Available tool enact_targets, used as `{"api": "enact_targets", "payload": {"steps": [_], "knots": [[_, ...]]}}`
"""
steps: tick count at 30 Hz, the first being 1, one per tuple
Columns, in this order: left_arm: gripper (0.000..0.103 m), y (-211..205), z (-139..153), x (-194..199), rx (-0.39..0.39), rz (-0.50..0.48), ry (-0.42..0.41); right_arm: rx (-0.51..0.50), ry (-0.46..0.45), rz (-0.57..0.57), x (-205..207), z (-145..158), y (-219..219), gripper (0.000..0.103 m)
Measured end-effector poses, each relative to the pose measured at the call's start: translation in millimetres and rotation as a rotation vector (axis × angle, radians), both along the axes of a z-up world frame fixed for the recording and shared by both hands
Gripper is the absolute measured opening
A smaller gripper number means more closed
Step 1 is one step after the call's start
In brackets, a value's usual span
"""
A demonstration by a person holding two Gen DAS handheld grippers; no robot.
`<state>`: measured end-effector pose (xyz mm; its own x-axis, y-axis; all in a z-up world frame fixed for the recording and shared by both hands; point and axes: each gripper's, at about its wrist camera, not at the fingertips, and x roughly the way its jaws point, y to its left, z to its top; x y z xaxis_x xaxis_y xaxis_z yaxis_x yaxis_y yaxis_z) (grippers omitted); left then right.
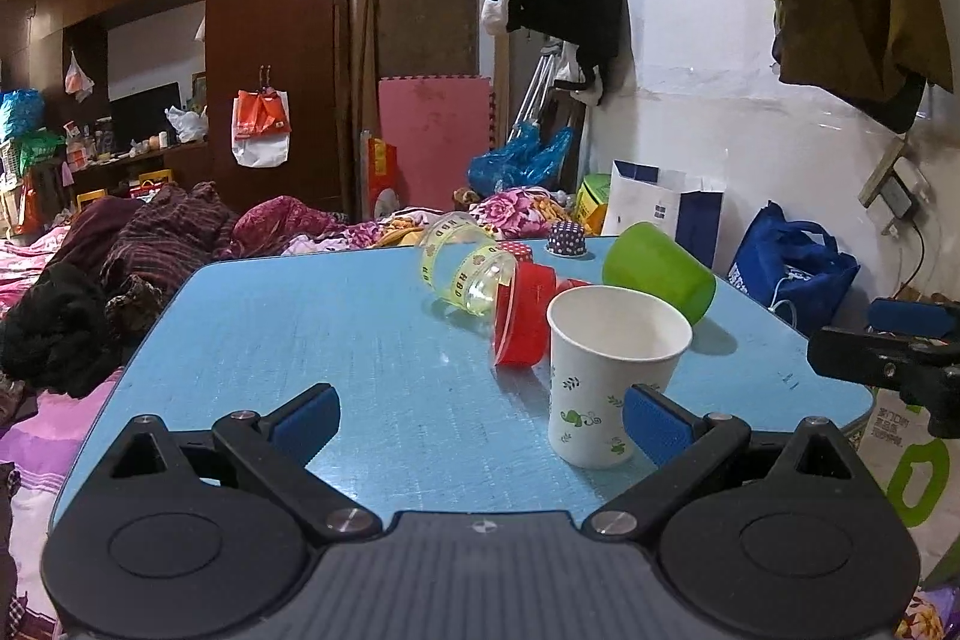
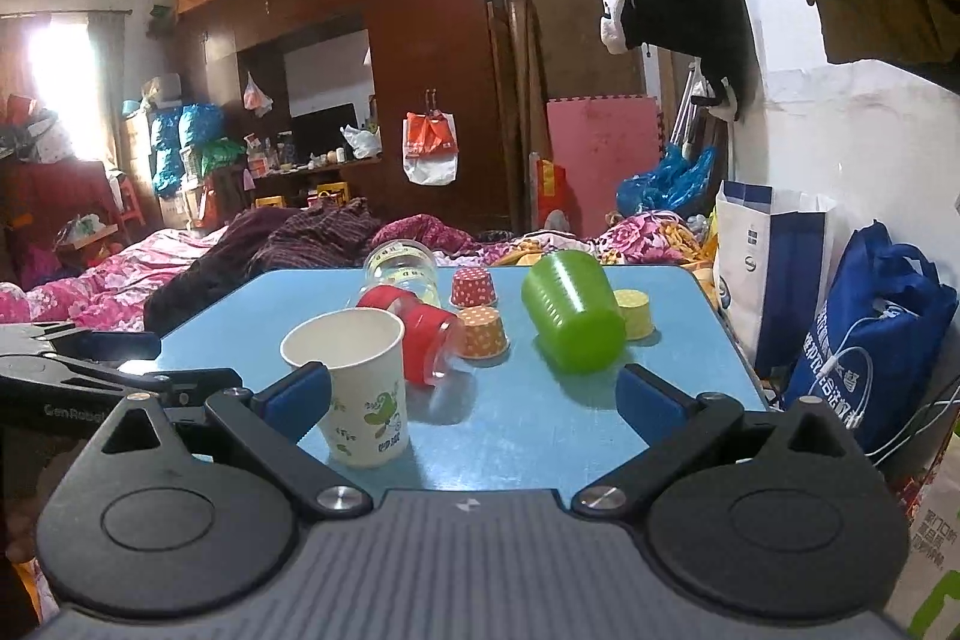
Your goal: Flip cup upright
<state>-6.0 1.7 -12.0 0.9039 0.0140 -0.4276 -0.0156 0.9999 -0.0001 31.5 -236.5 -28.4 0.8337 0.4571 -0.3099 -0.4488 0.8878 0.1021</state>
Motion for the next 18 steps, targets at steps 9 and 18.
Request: {"api": "enact_targets", "payload": {"steps": [9,18], "knots": [[0.101,-2.1,1.7,0.2,0.005,0.003,-0.007,0.004,0.017,0.01,2.2,-1.6,-2.5,0.102],[0.101,-0.8,4.3,-2.8,0.009,0.009,-0.024,0.0,0.021,0.01,2.6,-2.9,-2.7,0.102]]}}
